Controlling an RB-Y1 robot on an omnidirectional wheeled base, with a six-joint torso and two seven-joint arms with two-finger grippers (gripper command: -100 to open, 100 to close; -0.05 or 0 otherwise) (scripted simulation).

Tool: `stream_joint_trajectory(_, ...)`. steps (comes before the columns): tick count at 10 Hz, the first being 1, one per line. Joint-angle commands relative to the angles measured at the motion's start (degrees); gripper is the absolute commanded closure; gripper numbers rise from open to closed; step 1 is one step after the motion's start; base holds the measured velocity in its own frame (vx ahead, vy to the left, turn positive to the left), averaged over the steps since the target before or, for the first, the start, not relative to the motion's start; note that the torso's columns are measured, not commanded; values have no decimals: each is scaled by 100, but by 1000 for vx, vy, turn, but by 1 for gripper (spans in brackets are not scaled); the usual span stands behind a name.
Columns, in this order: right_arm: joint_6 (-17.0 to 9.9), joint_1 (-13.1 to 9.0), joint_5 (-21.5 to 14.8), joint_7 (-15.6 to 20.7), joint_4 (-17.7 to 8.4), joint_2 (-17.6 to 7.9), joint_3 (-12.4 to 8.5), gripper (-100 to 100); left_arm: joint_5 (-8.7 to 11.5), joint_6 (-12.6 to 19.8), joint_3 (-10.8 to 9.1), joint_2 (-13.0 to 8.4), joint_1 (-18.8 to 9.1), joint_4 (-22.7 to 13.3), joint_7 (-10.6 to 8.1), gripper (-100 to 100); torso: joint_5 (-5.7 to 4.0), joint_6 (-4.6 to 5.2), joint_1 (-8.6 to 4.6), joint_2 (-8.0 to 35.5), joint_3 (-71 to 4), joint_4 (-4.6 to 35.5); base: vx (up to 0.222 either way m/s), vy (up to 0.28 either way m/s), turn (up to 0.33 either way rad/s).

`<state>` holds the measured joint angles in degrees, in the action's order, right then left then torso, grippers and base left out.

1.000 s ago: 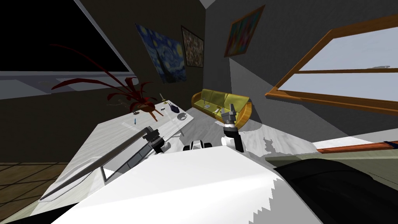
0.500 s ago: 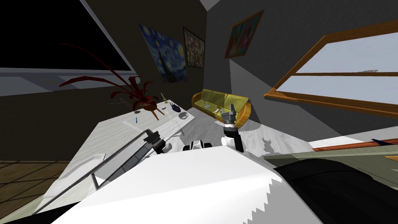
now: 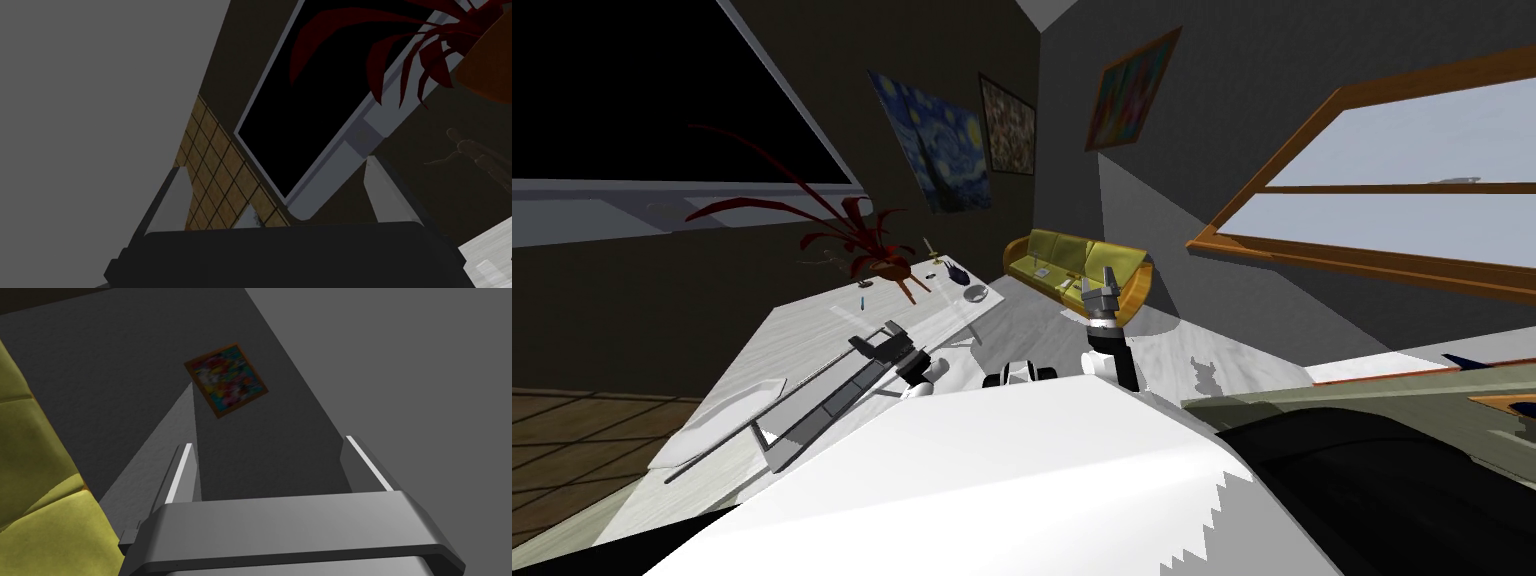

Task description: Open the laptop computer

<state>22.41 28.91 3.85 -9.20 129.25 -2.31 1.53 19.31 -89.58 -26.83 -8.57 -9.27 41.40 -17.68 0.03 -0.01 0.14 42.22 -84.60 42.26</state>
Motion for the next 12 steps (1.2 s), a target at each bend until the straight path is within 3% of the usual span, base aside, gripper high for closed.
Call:
stream_joint_trajectory(1,0,0,0,0,0,-1,-1,0,151,70,-139,-79,-169,98,-85,-100,5,1,16,-3,-2,0,-39,-60,13)
stream_joint_trajectory(3,0,1,0,0,0,-1,-1,0,471,60,-405,-246,-553,130,-311,-100,-2,1,-15,4,2,1,-48,-139,60)
stream_joint_trajectory(4,0,1,0,0,0,0,0,0,471,60,-405,-246,-553,130,-311,-100,-11,2,-43,6,4,2,-35,-128,24)
stream_joint_trajectory(6,0,0,0,0,0,0,0,0,758,101,-553,-318,-834,145,-457,-100,-2,1,-9,10,5,3,-43,-122,59)
stream_joint_trajectory(12,0,2,0,0,0,-2,-2,0,1531,378,-601,-343,-1156,110,-442,-100,0,0,-4,3,1,1,31,-26,22)
